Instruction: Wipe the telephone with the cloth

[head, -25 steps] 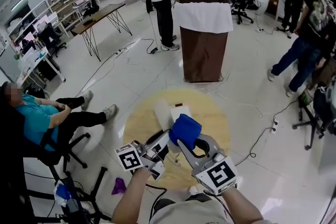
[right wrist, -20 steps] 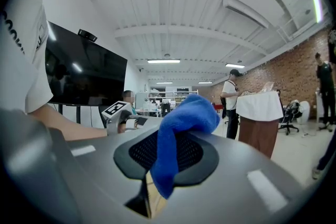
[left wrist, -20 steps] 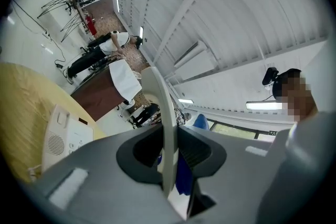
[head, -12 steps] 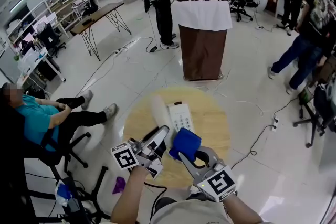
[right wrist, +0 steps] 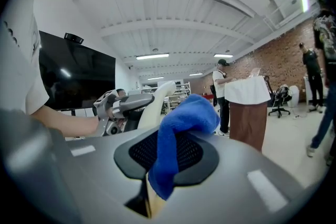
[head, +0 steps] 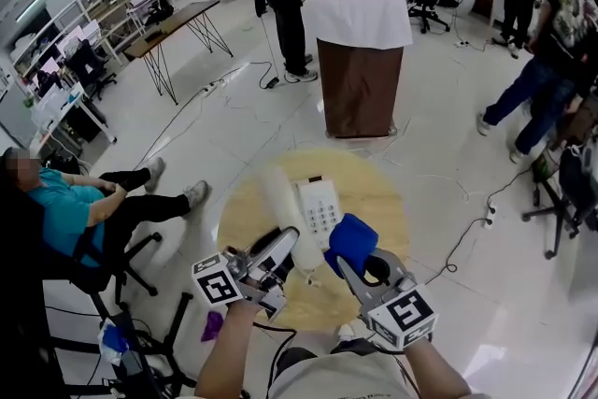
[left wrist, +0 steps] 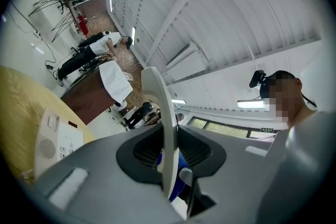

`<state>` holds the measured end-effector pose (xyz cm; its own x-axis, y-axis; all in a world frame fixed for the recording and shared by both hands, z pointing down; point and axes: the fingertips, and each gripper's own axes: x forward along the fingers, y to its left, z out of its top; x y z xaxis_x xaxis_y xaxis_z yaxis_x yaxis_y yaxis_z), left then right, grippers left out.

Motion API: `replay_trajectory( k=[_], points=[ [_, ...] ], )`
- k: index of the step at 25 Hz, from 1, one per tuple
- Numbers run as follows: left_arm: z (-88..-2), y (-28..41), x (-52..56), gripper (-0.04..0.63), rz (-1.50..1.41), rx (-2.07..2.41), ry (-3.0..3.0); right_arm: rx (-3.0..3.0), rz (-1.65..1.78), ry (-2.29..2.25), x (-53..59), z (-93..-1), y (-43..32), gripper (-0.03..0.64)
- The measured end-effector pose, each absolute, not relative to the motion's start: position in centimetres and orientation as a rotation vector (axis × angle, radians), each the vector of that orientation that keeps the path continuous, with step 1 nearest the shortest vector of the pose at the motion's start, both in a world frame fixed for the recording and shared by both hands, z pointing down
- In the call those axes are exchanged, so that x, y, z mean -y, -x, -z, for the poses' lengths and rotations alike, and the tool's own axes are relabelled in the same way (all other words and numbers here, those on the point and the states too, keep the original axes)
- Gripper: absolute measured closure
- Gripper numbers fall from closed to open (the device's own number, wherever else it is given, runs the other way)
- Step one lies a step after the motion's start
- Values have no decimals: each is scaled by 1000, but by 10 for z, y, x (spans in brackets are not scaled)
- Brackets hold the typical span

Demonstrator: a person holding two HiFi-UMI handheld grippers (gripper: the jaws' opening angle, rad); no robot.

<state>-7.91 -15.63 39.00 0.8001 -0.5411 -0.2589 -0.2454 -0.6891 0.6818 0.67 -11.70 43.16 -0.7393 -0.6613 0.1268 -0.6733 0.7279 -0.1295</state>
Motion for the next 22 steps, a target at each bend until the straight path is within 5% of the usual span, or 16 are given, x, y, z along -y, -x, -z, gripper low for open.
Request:
replay_trajectory(
  k=[22],
  points=[
    [-400, 50, 136, 512, 452, 534, -2410, 2932, -178, -1087, 149, -390, 9, 552]
  ],
)
